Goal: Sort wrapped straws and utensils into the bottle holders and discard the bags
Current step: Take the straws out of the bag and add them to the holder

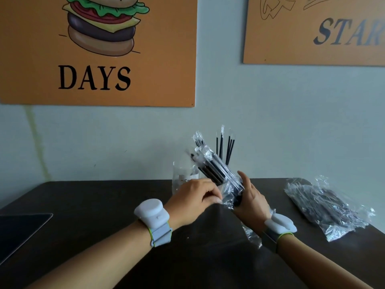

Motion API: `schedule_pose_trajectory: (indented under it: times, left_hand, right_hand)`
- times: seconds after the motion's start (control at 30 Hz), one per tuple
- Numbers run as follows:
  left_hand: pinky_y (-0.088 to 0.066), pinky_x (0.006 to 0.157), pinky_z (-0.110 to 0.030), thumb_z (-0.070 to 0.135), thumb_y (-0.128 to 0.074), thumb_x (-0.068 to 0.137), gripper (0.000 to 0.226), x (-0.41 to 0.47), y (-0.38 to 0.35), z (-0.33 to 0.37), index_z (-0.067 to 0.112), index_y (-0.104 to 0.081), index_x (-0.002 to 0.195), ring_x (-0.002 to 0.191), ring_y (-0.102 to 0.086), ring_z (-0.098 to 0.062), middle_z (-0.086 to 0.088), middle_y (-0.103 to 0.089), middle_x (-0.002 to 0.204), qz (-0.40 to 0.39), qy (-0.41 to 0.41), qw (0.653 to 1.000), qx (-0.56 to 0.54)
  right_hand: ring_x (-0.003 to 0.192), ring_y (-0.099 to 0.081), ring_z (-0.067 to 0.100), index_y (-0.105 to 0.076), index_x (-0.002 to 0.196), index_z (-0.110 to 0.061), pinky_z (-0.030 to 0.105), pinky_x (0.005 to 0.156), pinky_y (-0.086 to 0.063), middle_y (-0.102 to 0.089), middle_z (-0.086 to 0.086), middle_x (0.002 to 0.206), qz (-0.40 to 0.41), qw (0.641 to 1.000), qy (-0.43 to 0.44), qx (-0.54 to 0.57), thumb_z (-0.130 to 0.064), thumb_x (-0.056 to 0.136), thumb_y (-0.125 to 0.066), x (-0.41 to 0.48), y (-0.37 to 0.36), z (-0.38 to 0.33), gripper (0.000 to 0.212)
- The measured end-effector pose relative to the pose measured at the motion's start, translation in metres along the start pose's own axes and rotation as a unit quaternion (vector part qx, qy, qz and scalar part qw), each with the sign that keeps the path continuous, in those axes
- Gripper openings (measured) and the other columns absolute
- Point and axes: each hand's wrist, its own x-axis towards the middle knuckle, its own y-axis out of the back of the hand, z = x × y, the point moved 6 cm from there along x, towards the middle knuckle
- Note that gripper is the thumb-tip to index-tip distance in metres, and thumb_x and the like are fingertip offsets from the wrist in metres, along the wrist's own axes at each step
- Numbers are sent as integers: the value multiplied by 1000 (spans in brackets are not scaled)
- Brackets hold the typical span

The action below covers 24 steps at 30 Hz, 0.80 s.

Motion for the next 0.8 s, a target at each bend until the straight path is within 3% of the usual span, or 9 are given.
schedule_pose_trajectory:
  times: [0.1,0.2,0.27,0.3,0.4,0.47,0.57,0.7,0.8]
  left_hand:
    - [-52,87,-27,44,-53,89,33,-3,-8,-12,16,-57,108,97,-65,-11,2,-67,105,-17,111,981,-158]
    - [-54,64,-22,48,-41,94,37,3,-6,-24,14,-51,102,72,-71,-15,-8,-68,85,52,241,894,-375]
    - [-54,51,-20,49,-46,91,35,4,-3,-29,14,-54,92,58,-65,-16,-9,-62,74,71,307,843,-436]
    - [-54,52,-21,51,-51,88,39,6,-3,-31,12,-56,91,59,-64,-17,-10,-61,76,64,321,841,-430]
    - [-54,77,-30,51,-67,77,48,13,1,-39,9,-65,98,77,-67,-16,-5,-69,92,89,287,893,-336]
    - [-52,90,-31,39,-78,70,48,15,9,-38,11,-65,106,94,-68,-16,-3,-72,103,152,256,897,-327]
    - [-53,90,-30,23,-86,62,58,14,15,-37,13,-56,111,99,-67,-17,-3,-70,107,230,241,882,-334]
    - [-58,86,-43,19,-86,62,56,21,9,-27,-2,-59,107,94,-70,-33,-21,-71,102,225,230,843,-432]
    - [-58,85,-46,17,-83,66,46,24,1,-23,-7,-64,100,95,-69,-40,-23,-72,95,236,263,801,-483]
  right_hand:
    - [92,-65,34,-30,139,-20,34,73,-48,-67,10,109,19,998,-2,64,-32,65,-70,-3,2,-5,85]
    - [88,-66,34,-38,129,-21,30,68,-46,-69,6,103,51,995,6,89,-32,62,-71,-6,6,-10,75]
    - [87,-67,32,-39,127,-20,31,68,-48,-69,4,103,56,994,26,87,-29,64,-73,-7,5,-14,72]
    - [87,-67,31,-39,127,-21,30,68,-48,-69,3,103,55,994,33,88,-28,65,-73,-8,4,-16,72]
    - [86,-67,25,-38,125,-25,25,69,-45,-68,-2,101,53,992,33,107,-26,64,-73,-9,4,-19,70]
    - [86,-67,22,-39,125,-24,25,70,-46,-67,-3,102,50,991,39,114,-26,64,-73,-10,3,-20,70]
    - [89,-67,24,-42,127,-21,24,72,-47,-68,-1,105,42,990,45,124,-23,64,-72,-12,3,-22,69]
    - [86,-68,26,-45,124,-15,30,71,-53,-67,2,103,32,988,88,127,-28,66,-69,-14,4,-39,64]
    - [88,-67,27,-44,125,-15,36,75,-55,-66,2,104,30,987,90,127,-26,66,-70,-11,3,-44,66]
